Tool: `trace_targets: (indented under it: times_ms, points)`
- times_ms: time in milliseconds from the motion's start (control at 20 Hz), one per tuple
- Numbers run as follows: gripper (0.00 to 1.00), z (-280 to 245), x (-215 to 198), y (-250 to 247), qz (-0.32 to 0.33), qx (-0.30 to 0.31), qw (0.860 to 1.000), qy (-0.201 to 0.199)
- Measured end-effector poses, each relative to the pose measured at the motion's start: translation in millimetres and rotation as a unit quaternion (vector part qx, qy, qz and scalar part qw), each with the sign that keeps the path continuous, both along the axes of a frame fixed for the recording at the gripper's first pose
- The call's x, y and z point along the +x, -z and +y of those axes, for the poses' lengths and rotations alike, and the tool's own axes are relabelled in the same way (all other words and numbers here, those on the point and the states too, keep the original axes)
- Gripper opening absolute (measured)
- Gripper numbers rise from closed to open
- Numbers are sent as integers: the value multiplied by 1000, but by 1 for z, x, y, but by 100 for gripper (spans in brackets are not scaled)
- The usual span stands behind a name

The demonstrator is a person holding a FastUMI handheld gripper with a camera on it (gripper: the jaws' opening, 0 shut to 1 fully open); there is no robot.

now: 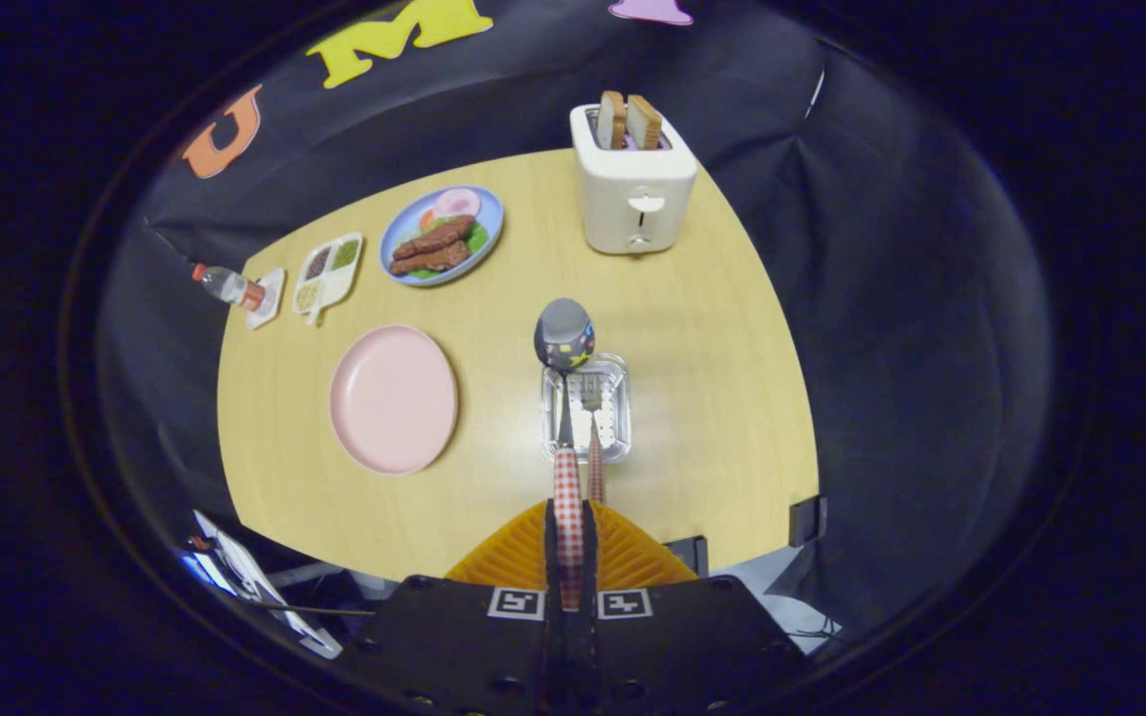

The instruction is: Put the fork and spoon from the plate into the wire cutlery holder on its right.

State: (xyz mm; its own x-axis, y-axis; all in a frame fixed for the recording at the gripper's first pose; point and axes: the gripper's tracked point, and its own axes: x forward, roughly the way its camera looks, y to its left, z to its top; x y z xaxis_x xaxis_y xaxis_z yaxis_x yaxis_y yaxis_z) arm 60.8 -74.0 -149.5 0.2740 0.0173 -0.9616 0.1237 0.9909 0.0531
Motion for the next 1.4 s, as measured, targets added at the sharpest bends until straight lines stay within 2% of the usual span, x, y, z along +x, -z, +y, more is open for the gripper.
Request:
trace_targets:
  times_ms: [250, 500, 850, 950, 1000, 1200, 1250, 1400]
  points:
    - [5, -2, -17, 21, 72, 5, 997, -6]
    - [5, 1, -12, 38, 147, 20, 989, 29]
    - [5, 7, 0, 46, 194, 23, 980, 44]
    - [8, 7, 6, 49, 195, 17, 980, 39]
    - [13, 6, 9, 49, 193, 12, 980, 38]
    - [16, 7, 24, 46, 168, 10, 985, 36]
    - [29, 9, 28, 44, 158, 15, 987, 35]
    - [41, 11, 34, 39, 130, 26, 991, 35]
